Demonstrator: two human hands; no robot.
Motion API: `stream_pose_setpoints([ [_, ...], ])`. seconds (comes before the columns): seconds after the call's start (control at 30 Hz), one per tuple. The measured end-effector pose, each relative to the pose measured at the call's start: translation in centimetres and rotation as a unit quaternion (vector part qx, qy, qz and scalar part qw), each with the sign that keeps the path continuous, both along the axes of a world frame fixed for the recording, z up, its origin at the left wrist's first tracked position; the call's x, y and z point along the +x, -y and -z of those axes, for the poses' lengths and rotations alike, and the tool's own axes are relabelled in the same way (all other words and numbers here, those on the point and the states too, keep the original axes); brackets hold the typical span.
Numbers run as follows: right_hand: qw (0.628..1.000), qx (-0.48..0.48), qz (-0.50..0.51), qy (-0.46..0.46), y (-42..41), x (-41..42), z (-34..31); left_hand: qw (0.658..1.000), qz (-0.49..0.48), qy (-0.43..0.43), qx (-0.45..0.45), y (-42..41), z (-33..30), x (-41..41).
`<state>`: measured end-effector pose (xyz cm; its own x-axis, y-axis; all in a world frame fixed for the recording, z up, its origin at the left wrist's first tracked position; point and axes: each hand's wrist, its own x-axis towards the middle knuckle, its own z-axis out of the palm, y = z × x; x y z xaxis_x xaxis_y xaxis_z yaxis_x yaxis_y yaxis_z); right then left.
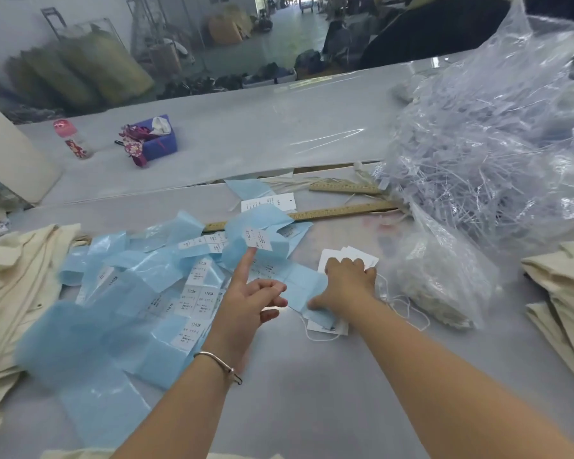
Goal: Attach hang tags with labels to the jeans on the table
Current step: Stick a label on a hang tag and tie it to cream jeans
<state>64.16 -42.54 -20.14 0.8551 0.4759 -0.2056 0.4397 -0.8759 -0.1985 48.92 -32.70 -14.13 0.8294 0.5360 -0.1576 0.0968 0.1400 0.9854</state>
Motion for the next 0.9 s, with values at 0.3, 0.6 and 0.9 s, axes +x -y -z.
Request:
stream_pose_setpoints([
  [0.3, 0.955, 0.223, -0.088, -0.173, -2.5, -3.2, -2.4, 0.997, 0.006, 0.076, 0.002, 0.4, -0.6, 1.0],
  [0.6, 0.995, 0.082, 0.051, 0.038, 2.0, 2.5, -1.2, 0.992, 0.042, 0.021, 0.116, 2.2, 2.8, 2.5],
  [0.9, 0.997, 0.014, 0.047, 0.056, 2.6, 4.1, 1.6, 0.994, 0.050, -0.012, 0.092, 2.7, 3.6, 3.3],
])
